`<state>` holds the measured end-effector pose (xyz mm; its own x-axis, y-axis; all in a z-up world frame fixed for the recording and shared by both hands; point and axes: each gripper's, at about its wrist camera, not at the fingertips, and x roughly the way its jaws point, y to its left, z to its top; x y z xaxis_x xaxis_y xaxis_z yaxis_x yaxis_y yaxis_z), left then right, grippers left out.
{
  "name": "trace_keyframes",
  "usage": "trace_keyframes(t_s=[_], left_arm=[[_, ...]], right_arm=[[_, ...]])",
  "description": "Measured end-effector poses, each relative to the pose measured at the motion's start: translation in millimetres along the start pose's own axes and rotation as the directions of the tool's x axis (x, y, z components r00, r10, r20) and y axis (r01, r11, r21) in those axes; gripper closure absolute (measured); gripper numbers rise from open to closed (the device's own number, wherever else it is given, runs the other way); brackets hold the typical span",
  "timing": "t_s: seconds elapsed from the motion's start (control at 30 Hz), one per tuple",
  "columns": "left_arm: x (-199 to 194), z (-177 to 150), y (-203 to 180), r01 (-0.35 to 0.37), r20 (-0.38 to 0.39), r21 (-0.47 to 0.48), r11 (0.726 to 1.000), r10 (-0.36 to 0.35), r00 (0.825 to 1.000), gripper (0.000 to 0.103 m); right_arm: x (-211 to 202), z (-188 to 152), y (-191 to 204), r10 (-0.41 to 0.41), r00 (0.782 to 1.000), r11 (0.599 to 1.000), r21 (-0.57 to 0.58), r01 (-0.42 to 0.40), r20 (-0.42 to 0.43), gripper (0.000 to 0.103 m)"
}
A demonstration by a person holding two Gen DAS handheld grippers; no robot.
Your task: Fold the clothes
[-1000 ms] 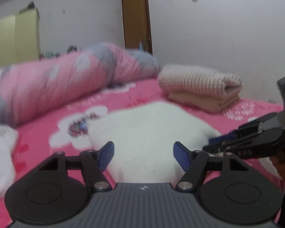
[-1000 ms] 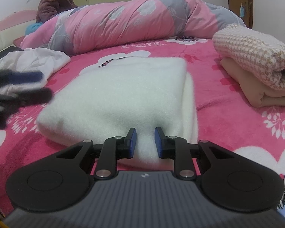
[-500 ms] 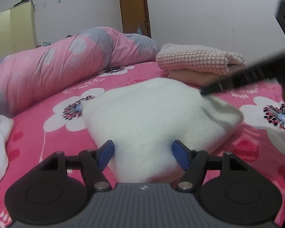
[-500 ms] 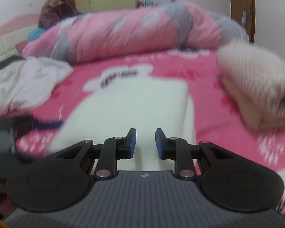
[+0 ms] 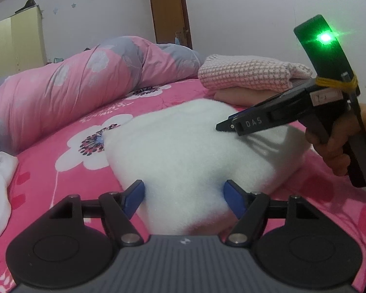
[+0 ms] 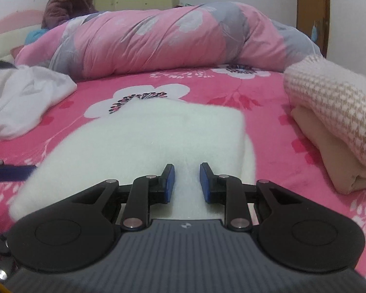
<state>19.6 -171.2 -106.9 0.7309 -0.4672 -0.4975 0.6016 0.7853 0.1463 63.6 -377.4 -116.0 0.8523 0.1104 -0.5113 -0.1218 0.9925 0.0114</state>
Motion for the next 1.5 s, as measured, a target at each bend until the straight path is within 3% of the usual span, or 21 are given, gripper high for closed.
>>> trace_keyframes(t_s=[0.17, 0.33, 0.7, 1.0, 1.2, 1.37, 1.5], left_arm=[[-7.6, 6.6, 9.0, 0.03, 0.01, -0.037, 0.999, -0.03, 1.0, 0.031], [-12.8, 21.5, 12.3, 0.011, 0.061, -0.031, 0.999, -0.009, 0.998, 0.032], [33.6, 37.0, 18.3, 0.02, 0.011, -0.085, 0.996, -0.019, 1.0, 0.033], [37.0, 29.0, 10.0, -0.008, 0.026, -0.078, 0.997, 0.01, 1.0, 0.032], [37.0, 28.2, 10.7, -0.005, 0.029, -0.091, 0.996, 0.008, 1.0, 0.032], [35.7, 27.1, 10.8, -0.004, 0.032, -0.1, 0.995, 0.007, 0.999, 0.032], [35.5, 26.6, 11.5, 0.0, 0.036, -0.101, 0.995, 0.004, 0.999, 0.032]], right_arm=[[-1.2, -3.0, -2.6, 0.01, 1.0, 1.0, 0.021, -0.01, 0.014, 0.081], [0.9, -4.7, -4.0, 0.023, 0.999, 0.999, 0.031, -0.024, 0.024, 0.081], [-0.7, -7.2, -8.0, 0.041, 0.998, 0.998, 0.043, -0.043, 0.038, 0.081], [-1.2, -5.7, -8.2, 0.041, 0.999, 0.997, 0.057, -0.043, 0.026, 0.081], [-2.4, 26.7, -0.3, 0.011, 0.997, 1.0, 0.022, -0.009, -0.073, 0.08], [2.0, 60.7, -0.4, -0.029, 0.999, 0.999, -0.035, 0.028, -0.042, 0.08], [19.0, 74.0, -12.5, -0.024, 0.999, 1.0, -0.012, 0.024, -0.032, 0.08]])
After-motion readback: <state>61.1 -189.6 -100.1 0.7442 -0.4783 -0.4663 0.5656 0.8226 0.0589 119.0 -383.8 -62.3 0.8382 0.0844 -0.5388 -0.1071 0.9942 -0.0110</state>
